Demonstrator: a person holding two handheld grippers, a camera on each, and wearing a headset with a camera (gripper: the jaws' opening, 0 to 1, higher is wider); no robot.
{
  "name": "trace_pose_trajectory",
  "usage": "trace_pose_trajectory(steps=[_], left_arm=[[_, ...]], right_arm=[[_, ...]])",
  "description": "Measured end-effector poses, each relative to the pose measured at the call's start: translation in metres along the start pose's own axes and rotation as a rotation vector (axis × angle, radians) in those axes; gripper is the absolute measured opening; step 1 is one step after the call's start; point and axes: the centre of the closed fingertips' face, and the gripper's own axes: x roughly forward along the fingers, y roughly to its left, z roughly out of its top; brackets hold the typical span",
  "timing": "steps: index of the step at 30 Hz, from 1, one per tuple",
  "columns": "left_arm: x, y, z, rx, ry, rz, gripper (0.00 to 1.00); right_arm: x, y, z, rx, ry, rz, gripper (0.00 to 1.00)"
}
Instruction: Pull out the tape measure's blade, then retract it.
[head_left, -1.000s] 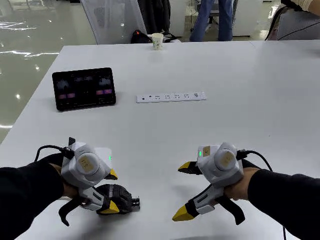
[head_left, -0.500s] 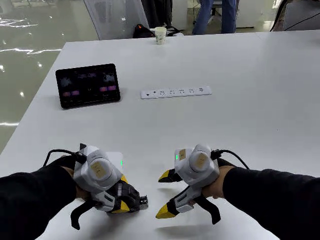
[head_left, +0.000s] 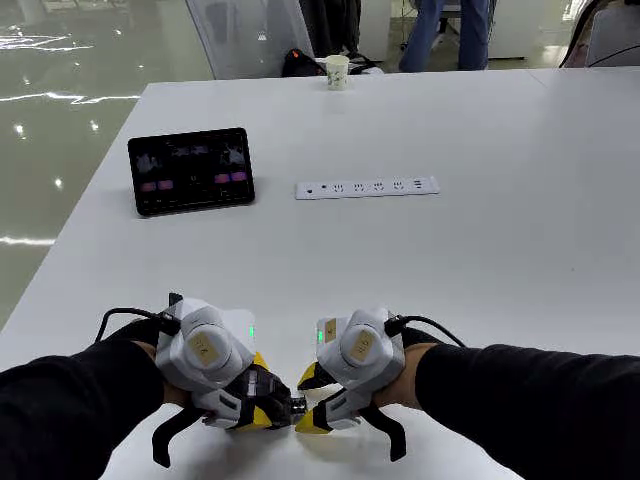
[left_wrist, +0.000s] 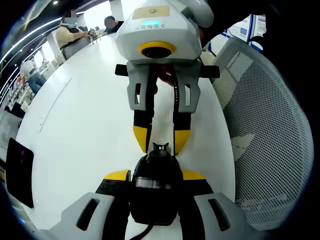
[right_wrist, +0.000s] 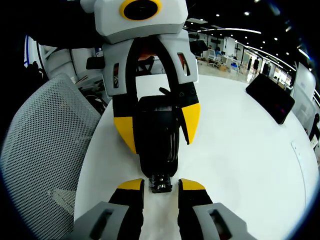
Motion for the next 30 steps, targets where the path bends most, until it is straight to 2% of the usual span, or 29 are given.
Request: trace_pose_trajectory(steps=[2, 3, 4, 6, 9, 12, 13, 15, 16, 17, 20, 30], left_arm=[[-0.0001, -0.0005, 0.0002, 0.0, -0.001, -0.001, 0.31], [-0.0003, -0.0006, 0.0, 0.003, -0.001, 0.0, 0.31], [-0.0003, -0.0004, -0.0003, 0.002, -0.002, 0.001, 0.31], [-0.0004, -0.0001, -0.0001, 0.002, -0.005, 0.002, 0.31], [-0.0005, -0.0003, -0.0002, 0.007, -0.007, 0.005, 0.31], [0.0, 0.0003, -0.0008, 0.014, -0.004, 0.01, 0.31], [-0.0001, 0.0002, -0.001, 0.016, -0.003, 0.011, 0.31], [-0.0007, 0.0004, -0.0014, 0.014, -0.007, 0.011, 0.31], [-0.0006, 0.0007, -0.0011, 0.01, -0.011, 0.013, 0.31], [-0.0018, 0.001, -0.0021, 0.009, -0.014, 0.012, 0.31], [-0.0021, 0.0009, -0.0019, 0.003, -0.025, 0.006, 0.31], [0.0, 0.0014, -0.0026, 0.005, -0.021, 0.007, 0.31]], right_arm=[[0.0013, -0.0022, 0.0012, -0.039, 0.015, -0.035, 0.13], [0.0026, 0.0021, 0.0013, -0.048, 0.015, -0.016, 0.13], [0.003, -0.0004, -0.0005, -0.061, 0.027, -0.038, 0.13], [0.0029, -0.0006, 0.0008, -0.078, 0.022, -0.039, 0.13], [0.0028, -0.002, -0.0007, -0.052, 0.019, -0.027, 0.11], [0.0029, -0.0011, -0.0006, -0.074, 0.024, -0.018, 0.11], [0.0026, -0.0016, -0.0008, -0.061, 0.017, -0.017, 0.11], [0.002, -0.0005, -0.0014, 0.025, -0.008, -0.002, 0.11], [0.0012, -0.0012, -0.0016, 0.035, -0.013, 0.004, 0.11], [-0.0002, -0.002, -0.0029, 0.007, -0.008, 0.005, 0.11], [0.0003, -0.0007, -0.0025, 0.004, -0.004, 0.012, 0.1], [-0.0006, -0.0003, -0.0032, -0.02, 0.005, 0.009, 0.1]])
